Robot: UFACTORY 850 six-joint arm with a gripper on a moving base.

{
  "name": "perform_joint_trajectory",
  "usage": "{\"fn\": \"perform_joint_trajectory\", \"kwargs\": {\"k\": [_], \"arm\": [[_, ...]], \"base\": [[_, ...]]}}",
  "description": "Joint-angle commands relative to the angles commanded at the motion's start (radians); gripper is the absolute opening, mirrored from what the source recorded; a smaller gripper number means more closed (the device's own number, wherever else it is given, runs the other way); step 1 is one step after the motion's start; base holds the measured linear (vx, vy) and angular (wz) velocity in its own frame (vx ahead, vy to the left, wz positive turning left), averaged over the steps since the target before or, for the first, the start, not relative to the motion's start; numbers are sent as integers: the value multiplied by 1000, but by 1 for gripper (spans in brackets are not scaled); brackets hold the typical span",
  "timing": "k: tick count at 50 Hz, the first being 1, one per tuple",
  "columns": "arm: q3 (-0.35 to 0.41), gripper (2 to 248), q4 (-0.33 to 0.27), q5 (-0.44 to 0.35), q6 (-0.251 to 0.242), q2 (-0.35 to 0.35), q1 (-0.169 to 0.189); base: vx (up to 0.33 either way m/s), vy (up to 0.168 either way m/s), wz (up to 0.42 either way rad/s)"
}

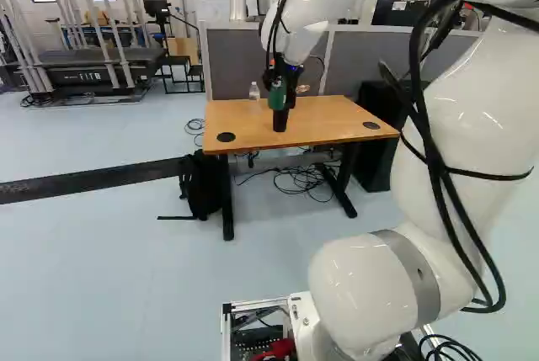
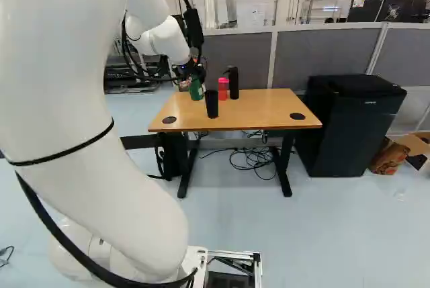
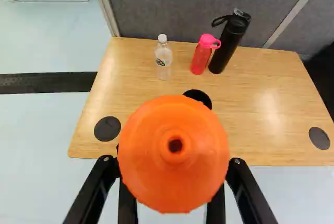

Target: Pick up the green bottle from the table

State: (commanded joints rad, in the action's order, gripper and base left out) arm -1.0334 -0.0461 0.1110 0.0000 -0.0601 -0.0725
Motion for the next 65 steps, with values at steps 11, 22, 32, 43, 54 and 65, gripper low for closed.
{"fn": "perform_joint_trajectory", "kwargs": {"k": [11,22,32,43,54,65], "arm": [[39,119,2,-41,0,14,3],[92,119,4,-95,0,33,7],[152,119,7,-158,0,54,12],[229,119,11,-238,0,82,18],[320,119,16,-332,0,115,24],[427,119,21,-444,0,153,33]], "base": [[0,0,0],[0,0,0],[0,0,0],[0,0,0],[0,0,0],[0,0,0]]}}
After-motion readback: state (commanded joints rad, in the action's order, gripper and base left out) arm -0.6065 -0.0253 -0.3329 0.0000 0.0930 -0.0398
